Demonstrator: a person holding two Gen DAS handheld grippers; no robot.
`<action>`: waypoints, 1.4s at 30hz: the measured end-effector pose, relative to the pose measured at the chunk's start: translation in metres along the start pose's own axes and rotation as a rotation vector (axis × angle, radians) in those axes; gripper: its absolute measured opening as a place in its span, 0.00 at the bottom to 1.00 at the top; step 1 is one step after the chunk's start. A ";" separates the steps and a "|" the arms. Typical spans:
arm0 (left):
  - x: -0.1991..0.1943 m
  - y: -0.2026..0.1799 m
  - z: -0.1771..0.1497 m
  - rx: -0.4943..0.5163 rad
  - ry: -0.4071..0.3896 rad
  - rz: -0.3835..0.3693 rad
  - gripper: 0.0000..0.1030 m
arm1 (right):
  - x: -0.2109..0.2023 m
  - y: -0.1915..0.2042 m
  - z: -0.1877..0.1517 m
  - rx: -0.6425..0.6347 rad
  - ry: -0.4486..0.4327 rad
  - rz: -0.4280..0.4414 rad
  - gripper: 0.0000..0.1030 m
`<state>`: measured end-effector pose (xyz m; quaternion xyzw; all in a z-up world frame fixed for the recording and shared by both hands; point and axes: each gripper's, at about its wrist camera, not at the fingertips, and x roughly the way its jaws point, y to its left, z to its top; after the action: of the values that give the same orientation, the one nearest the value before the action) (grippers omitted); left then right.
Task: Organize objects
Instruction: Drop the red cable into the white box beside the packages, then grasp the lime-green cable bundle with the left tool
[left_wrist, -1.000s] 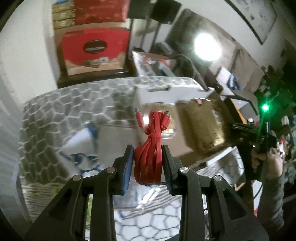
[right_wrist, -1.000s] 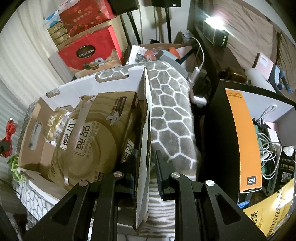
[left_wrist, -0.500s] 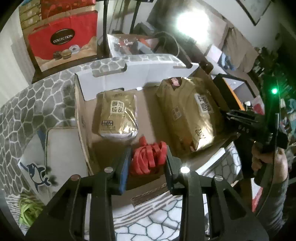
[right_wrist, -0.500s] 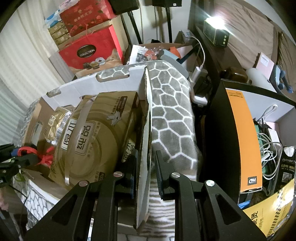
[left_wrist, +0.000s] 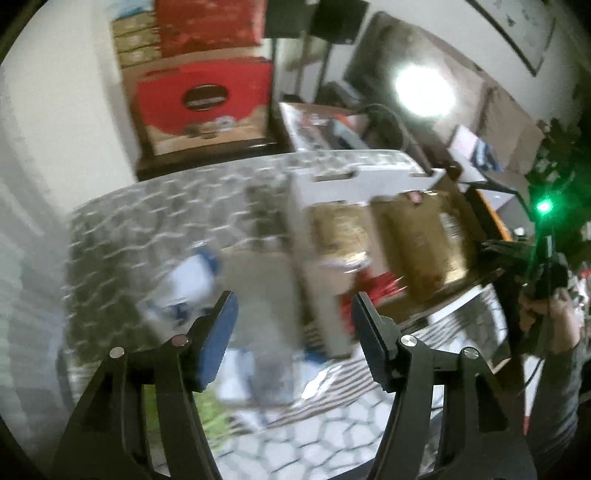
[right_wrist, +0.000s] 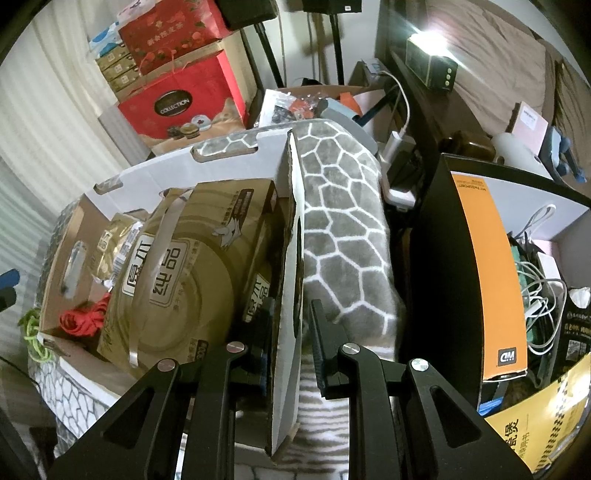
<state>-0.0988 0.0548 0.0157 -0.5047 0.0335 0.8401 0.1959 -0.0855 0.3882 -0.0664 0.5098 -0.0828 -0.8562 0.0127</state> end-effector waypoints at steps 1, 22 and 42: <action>-0.003 0.006 -0.002 -0.002 -0.002 0.013 0.68 | 0.000 -0.001 0.000 -0.001 -0.001 0.000 0.18; -0.007 0.122 -0.095 -0.306 0.074 -0.018 0.72 | -0.001 -0.003 -0.005 0.003 0.004 0.001 0.18; 0.031 0.139 -0.097 -0.584 0.014 -0.165 0.32 | 0.000 -0.006 -0.006 0.002 0.007 0.005 0.18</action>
<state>-0.0814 -0.0884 -0.0776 -0.5464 -0.2492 0.7920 0.1096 -0.0801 0.3936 -0.0701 0.5127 -0.0850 -0.8542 0.0146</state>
